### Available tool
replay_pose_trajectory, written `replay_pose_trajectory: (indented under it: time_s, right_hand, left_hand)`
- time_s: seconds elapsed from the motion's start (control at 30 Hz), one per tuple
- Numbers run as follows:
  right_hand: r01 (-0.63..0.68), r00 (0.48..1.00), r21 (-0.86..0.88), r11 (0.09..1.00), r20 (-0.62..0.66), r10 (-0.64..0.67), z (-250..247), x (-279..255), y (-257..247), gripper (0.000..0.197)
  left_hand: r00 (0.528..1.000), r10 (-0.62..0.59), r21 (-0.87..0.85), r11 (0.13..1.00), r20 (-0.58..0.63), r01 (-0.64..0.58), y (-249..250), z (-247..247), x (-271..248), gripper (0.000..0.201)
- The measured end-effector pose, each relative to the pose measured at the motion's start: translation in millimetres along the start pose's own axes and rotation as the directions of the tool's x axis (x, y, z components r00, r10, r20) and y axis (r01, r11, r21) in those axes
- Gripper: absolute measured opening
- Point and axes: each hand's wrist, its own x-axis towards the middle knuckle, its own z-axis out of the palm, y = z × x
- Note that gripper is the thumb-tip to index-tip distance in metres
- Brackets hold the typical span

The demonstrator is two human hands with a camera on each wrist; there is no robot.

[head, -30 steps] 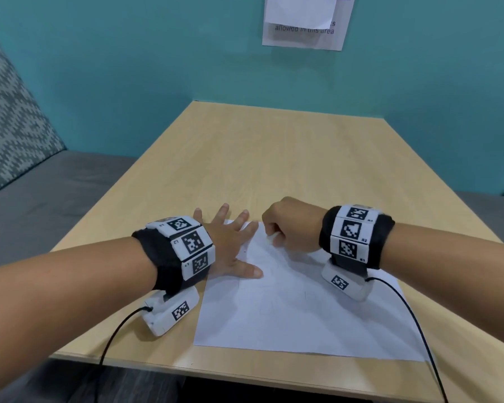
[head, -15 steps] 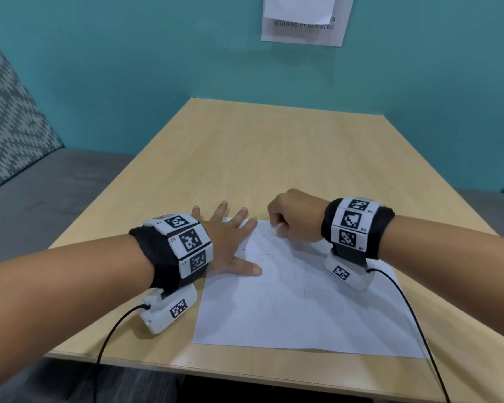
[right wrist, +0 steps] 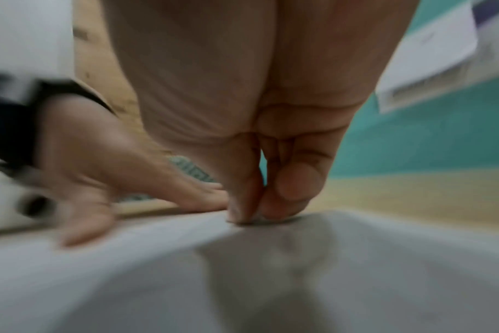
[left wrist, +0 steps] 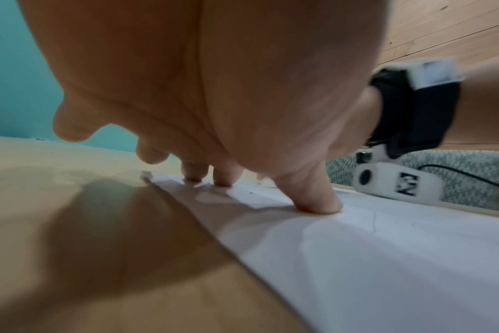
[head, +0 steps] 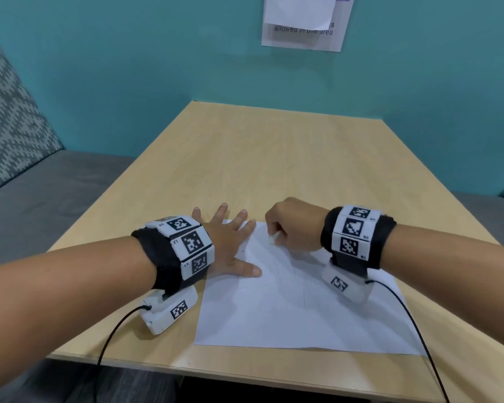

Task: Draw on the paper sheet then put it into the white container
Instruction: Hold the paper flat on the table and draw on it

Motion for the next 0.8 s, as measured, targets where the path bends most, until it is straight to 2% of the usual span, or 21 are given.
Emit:
replay_pose_trajectory:
  time_s: [0.07, 0.17, 0.23, 0.3, 0.4, 0.53, 0.7, 0.8]
  right_hand:
    - [-0.027, 1.000, -0.014, 1.000, -0.016, 0.026, -2, 1, 2, 0.011]
    - [0.078, 0.995, -0.034, 0.996, 0.065, -0.076, 7, -6, -15, 0.006]
    - [0.075, 0.996, -0.028, 0.997, 0.045, -0.074, 6, -6, -14, 0.005]
    - [-0.011, 1.000, -0.010, 1.000, -0.012, 0.011, 1, 0, -4, 0.018]
    - [-0.016, 1.000, -0.054, 0.998, -0.027, 0.014, 2, 2, -5, 0.034]
    - [-0.012, 1.000, -0.074, 0.997, -0.024, 0.010, 6, 1, -5, 0.018]
    - [-0.032, 0.998, -0.003, 0.999, -0.046, 0.032, 2, -1, -5, 0.012]
    - [-0.024, 0.999, 0.021, 0.999, -0.042, 0.025, 3, -2, -10, 0.011]
  left_hand:
    - [1.000, -0.003, -0.001, 1.000, -0.006, 0.003, 2, 0, 0, 0.105]
    - [1.000, 0.000, -0.007, 1.000, -0.012, 0.000, -1, 2, 1, 0.106]
    - [1.000, 0.000, -0.006, 1.000, -0.019, 0.000, -2, 2, 1, 0.105]
    - [1.000, -0.002, -0.006, 1.000, -0.022, 0.002, 1, 0, 0, 0.105]
    - [1.000, -0.009, -0.014, 1.000, -0.025, 0.008, 2, 0, 0, 0.106]
    - [0.997, 0.018, -0.041, 0.999, -0.075, -0.021, 2, -7, -13, 0.106]
    - [0.990, 0.121, -0.043, 0.992, 0.071, -0.118, -7, -8, -41, 0.111]
    - [0.992, 0.127, -0.042, 0.991, 0.014, -0.126, -12, 0, -40, 0.116]
